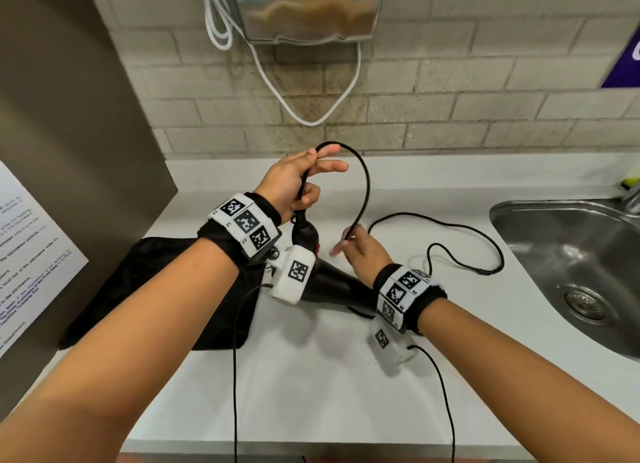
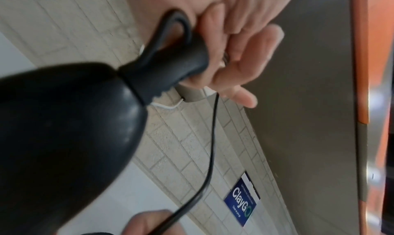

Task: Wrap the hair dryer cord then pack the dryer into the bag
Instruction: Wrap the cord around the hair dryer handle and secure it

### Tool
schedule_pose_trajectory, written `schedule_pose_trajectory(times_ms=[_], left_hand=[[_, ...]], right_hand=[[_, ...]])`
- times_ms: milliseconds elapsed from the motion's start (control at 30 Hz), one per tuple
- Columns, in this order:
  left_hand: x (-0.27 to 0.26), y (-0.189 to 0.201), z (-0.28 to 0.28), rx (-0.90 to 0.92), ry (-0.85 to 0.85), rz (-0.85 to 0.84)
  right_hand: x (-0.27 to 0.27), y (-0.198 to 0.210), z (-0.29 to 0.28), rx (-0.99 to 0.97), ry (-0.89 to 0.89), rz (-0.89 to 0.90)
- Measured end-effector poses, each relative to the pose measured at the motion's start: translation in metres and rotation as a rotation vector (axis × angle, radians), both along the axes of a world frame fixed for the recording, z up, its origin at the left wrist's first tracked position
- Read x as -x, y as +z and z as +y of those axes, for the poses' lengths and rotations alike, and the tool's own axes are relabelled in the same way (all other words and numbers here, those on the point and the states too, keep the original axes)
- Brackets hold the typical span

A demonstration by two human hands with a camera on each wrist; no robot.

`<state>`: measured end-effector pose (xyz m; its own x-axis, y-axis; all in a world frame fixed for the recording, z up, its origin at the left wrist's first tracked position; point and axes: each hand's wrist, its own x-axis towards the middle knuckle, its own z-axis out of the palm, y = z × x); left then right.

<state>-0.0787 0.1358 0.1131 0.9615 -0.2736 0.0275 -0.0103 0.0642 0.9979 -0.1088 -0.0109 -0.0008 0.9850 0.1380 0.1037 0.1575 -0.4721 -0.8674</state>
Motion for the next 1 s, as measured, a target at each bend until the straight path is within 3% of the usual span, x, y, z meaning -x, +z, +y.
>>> schedule_pose_trajectory(times_ms=[100,200,333,600,767,900,1000], left_hand=[[-0.004,0.003,0.002,0.008,-0.004,0.039],[-0.004,0.004,0.005,0.066,-0.021,0.047],[-0.004,0.001,0.010,0.150,-0.151,0.072],[-0.007,-0.005,0.006,0.297,-0.204,0.153],[-0.009,-0.008,0.005,0.207,-0.171,0.114],[-0.009,-0.006,0.008,0.146,-0.152,0.113],[-0.007,-0.004,0.005,0.081,-0.178,0.118]], right_hand=[[-0.005,0.004,-0.005,-0.069,-0.064,-0.081],[-0.007,0.013,-0.010,0.180,-0.065,-0.172],[-0.007,0.022,-0.007,0.519,0.006,-0.120],[0.005,0.017,-0.002,0.819,0.258,-0.043],[0.012,0.029,-0.011,1.016,0.261,-0.343],[0.005,0.049,-0.031,0.811,0.104,-0.787],[-0.007,0.068,-0.038,0.743,0.077,-0.958]])
